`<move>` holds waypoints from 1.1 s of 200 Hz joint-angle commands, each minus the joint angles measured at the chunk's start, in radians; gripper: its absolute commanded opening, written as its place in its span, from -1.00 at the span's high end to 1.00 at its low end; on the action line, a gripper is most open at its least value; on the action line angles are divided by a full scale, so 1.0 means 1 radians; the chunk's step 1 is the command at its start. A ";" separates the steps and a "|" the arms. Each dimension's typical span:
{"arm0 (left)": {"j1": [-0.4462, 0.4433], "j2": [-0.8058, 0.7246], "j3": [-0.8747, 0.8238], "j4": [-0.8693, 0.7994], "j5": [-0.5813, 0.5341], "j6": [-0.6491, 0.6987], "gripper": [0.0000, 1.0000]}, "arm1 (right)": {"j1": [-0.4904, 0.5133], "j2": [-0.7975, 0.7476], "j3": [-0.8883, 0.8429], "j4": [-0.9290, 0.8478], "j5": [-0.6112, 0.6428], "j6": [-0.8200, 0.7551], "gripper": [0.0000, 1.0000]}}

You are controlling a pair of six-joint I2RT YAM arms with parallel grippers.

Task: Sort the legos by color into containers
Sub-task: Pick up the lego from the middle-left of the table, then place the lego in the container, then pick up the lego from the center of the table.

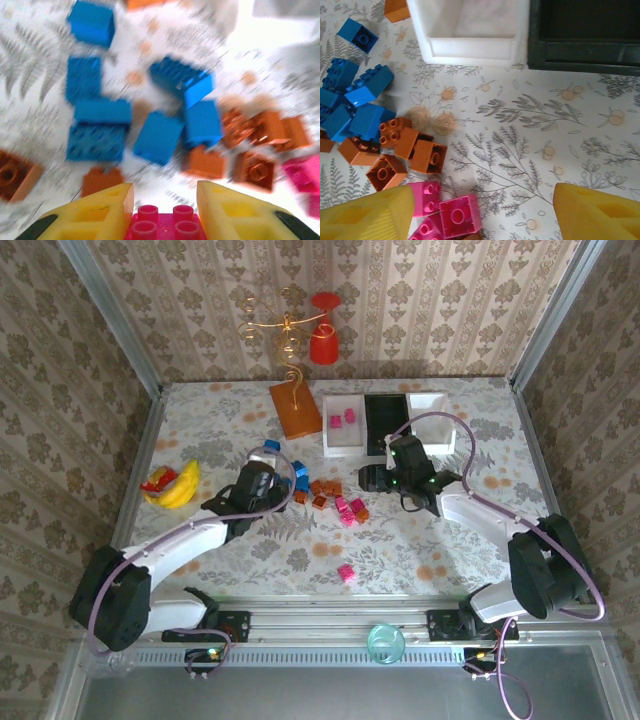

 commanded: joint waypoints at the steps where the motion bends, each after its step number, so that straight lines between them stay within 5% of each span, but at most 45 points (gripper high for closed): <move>1: -0.013 0.090 0.111 0.065 -0.024 0.030 0.30 | -0.011 -0.046 -0.030 0.025 0.074 0.024 -0.51; 106: -0.026 0.801 0.934 -0.107 0.069 0.227 0.22 | -0.011 -0.141 -0.109 -0.041 0.112 0.040 -0.56; 150: -0.013 0.986 1.245 -0.262 0.082 0.264 -0.03 | 0.008 -0.185 -0.159 -0.085 0.022 0.041 -0.49; 180: -0.013 0.892 1.183 -0.251 0.105 0.251 -0.22 | 0.052 -0.198 -0.193 -0.101 -0.001 0.022 -0.42; 220: -0.012 0.556 0.746 -0.056 0.148 0.196 -0.37 | 0.142 -0.116 -0.186 -0.112 0.035 -0.011 -0.29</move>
